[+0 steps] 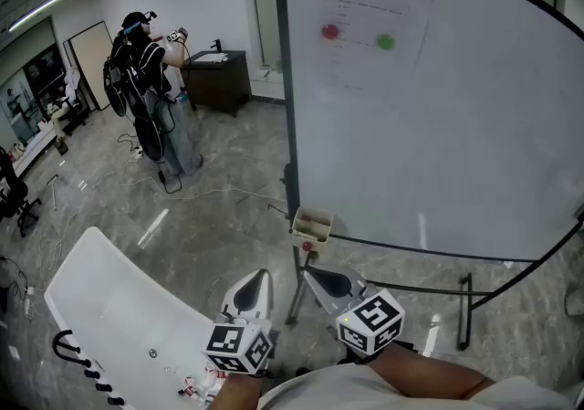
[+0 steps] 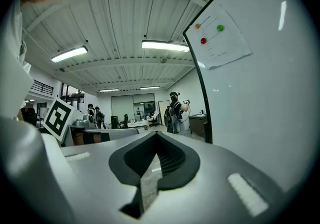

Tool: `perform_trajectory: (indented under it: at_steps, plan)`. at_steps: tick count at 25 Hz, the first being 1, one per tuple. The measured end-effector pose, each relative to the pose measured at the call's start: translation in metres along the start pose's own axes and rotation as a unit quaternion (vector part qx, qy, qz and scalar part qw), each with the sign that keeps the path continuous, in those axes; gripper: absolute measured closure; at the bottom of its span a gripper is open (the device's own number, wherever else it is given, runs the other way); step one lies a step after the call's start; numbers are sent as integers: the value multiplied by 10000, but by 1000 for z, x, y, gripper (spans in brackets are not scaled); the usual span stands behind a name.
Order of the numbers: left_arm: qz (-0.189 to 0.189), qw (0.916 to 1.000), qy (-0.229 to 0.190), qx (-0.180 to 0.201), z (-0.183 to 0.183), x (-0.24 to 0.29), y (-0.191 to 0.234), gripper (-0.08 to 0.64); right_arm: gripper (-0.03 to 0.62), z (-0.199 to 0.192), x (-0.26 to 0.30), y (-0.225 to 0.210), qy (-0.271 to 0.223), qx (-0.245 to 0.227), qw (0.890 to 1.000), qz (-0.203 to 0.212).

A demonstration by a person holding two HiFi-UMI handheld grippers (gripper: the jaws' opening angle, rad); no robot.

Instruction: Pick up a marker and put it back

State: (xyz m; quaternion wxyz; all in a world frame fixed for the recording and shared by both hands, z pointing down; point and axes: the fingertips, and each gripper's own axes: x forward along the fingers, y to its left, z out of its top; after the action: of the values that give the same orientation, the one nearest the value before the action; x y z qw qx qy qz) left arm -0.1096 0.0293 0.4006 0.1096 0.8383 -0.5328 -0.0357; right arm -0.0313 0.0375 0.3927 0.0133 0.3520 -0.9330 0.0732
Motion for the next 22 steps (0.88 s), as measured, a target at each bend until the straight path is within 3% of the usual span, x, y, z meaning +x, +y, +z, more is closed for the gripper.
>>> perform_trajectory:
  at_steps: [10,22]
  plan:
    - [3,10000,23,14,-2,9,3,557,595,-2,2,-12,-77,235,9997,-89]
    - [99,9999,94,-30,-8,37,15,557,595,-4,22,-45,100,95,9999,-50]
